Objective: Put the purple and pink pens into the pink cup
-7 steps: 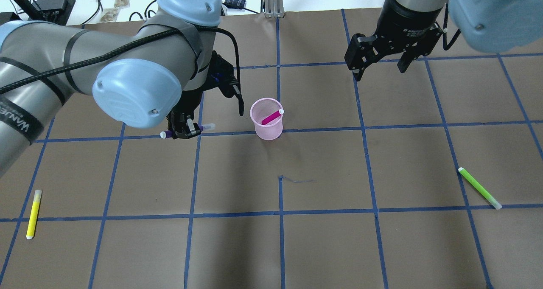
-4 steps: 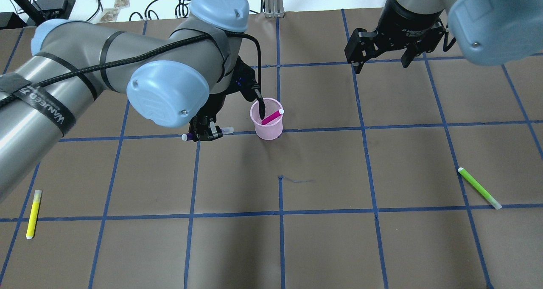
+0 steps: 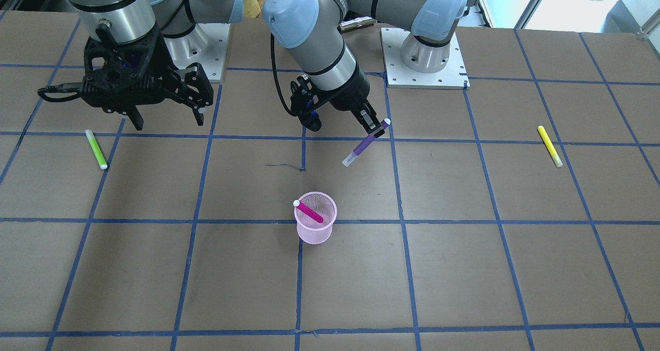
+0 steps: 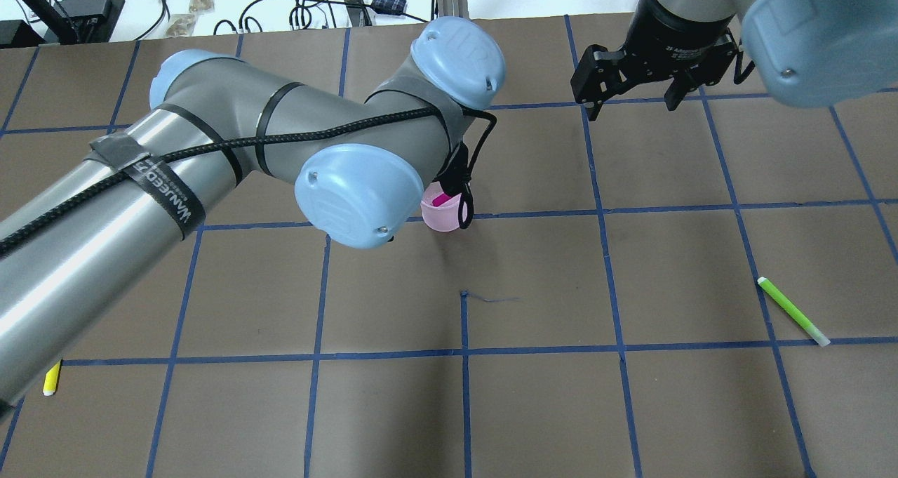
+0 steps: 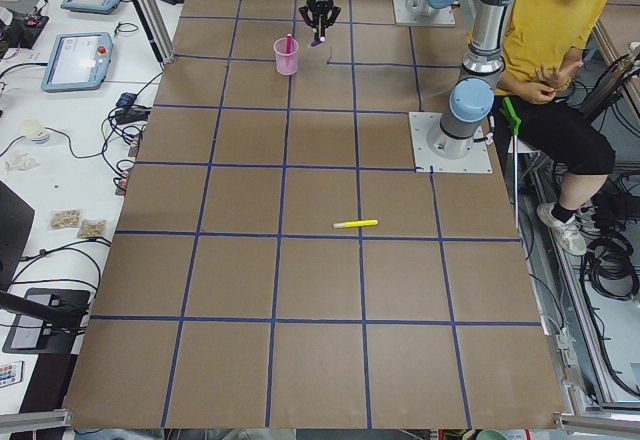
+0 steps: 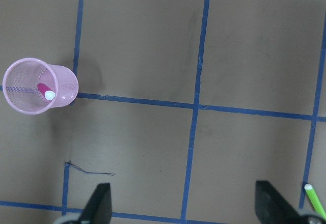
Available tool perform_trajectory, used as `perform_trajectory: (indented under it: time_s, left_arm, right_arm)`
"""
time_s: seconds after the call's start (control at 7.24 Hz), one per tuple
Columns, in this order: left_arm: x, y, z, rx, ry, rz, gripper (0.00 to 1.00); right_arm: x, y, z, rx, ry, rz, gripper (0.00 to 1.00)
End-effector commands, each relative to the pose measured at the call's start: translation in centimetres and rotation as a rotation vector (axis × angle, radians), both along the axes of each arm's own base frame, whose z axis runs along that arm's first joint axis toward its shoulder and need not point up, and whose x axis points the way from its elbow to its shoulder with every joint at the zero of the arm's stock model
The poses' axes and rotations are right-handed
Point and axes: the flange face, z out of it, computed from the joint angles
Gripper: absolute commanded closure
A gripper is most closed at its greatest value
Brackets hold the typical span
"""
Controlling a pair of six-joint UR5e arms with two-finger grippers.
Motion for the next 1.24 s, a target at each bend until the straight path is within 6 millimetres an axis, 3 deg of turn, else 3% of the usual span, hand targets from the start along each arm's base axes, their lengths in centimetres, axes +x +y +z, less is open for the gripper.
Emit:
perform_trajectory:
  time_s: [0.0, 0.28, 0.69, 1.11]
  left_arm:
    - [-2.5, 1.2, -1.0, -0.042, -0.134, -0.104, 1.00]
    - [-3.4, 2.1, -1.5, -0.072, -0.193, -0.144, 1.00]
    - [-6.9, 4.1, -3.5, -0.138, -0.352, -0.289, 1.00]
    - [-8.0, 4.8, -4.8, -0.205, -0.471, -0.377, 1.00]
  right_arm:
    - [0.0, 0.0, 0.0, 0.000, -0.001, 0.003, 0.00]
    - [0.0, 0.0, 0.0, 0.000, -0.001, 0.003, 0.00]
    - [0.0, 0.0, 0.0, 0.000, -0.001, 0.003, 0.00]
    - [0.0, 0.0, -0.1, 0.001, 0.001, 0.003, 0.00]
